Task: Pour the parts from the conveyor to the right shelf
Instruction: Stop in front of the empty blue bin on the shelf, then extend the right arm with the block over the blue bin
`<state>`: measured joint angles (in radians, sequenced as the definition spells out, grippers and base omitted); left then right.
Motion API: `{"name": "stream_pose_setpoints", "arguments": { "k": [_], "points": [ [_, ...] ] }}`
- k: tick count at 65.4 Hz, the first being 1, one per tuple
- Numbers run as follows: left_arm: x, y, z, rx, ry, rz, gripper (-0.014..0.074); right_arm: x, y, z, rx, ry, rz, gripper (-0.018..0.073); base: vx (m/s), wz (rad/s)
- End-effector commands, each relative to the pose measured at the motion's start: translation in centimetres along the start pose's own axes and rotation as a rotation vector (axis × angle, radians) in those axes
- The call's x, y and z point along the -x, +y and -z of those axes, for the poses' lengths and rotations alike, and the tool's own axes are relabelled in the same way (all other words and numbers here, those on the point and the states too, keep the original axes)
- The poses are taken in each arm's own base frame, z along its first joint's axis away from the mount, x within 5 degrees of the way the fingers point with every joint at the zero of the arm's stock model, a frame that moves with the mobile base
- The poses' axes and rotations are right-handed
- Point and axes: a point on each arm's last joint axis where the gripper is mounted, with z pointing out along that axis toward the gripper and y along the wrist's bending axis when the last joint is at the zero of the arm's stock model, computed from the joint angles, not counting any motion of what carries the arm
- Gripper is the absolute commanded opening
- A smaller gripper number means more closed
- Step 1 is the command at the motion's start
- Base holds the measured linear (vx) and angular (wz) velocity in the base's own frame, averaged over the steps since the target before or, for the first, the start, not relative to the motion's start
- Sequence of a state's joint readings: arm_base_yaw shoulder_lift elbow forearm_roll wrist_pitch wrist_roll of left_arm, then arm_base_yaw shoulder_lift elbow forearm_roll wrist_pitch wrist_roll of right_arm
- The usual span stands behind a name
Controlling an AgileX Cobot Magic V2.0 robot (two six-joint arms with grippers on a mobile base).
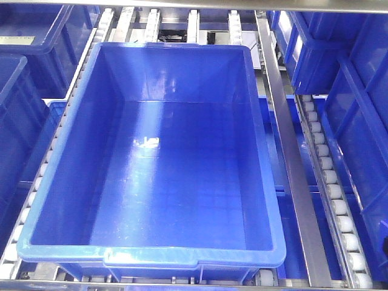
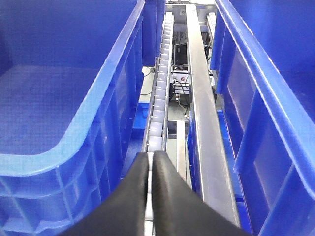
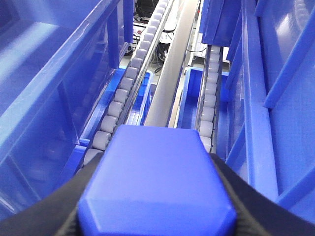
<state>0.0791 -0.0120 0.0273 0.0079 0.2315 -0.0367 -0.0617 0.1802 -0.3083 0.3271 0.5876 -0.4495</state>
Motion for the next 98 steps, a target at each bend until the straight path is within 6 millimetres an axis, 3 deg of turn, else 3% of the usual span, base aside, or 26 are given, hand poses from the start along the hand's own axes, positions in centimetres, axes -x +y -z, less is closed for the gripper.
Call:
{"name": "stream_pose_setpoints", "arguments": {
  "k": [1, 35, 63, 78, 87, 98],
  "points": [
    [1.4, -0.1, 0.3, -0.013, -0.104, 0.016, -0.0006, 1.4, -0.3, 0.2, -0.024, -0.08, -0.007, -0.0001, 0.0, 0.0],
    [1.4, -0.1, 0.3, -0.013, -0.104, 0.016, -0.0006, 2.2, 0.0, 0.4, 0.026, -0.11, -0.096, -0.0001, 0.0, 0.0],
    [1.4, -0.1, 0.3, -0.013, -0.104, 0.016, -0.0006, 11.1, -1.0, -1.1, 0.12, -0.025, -0.116, -0.0001, 0.0, 0.0],
    [1.4, -0.1, 0.3, -0.013, -0.104, 0.016, -0.0006, 14.4, 0.5, -4.2, 0.297, 0.043, -0.104, -0.0001, 0.0, 0.0],
    [1.4, -0.1, 0.3, -0.013, -0.104, 0.016, -0.0006, 15.9, 2.7, -7.0, 0.4, 0.078, -0.104, -0.0001, 0.0, 0.0],
    [1.4, -0.1, 0.3, -0.013, -0.104, 0.016, -0.0006, 17.4, 6.7, -11.6, 0.498, 0.168, -0.074, -0.0001, 0.0, 0.0]
  ]
}}
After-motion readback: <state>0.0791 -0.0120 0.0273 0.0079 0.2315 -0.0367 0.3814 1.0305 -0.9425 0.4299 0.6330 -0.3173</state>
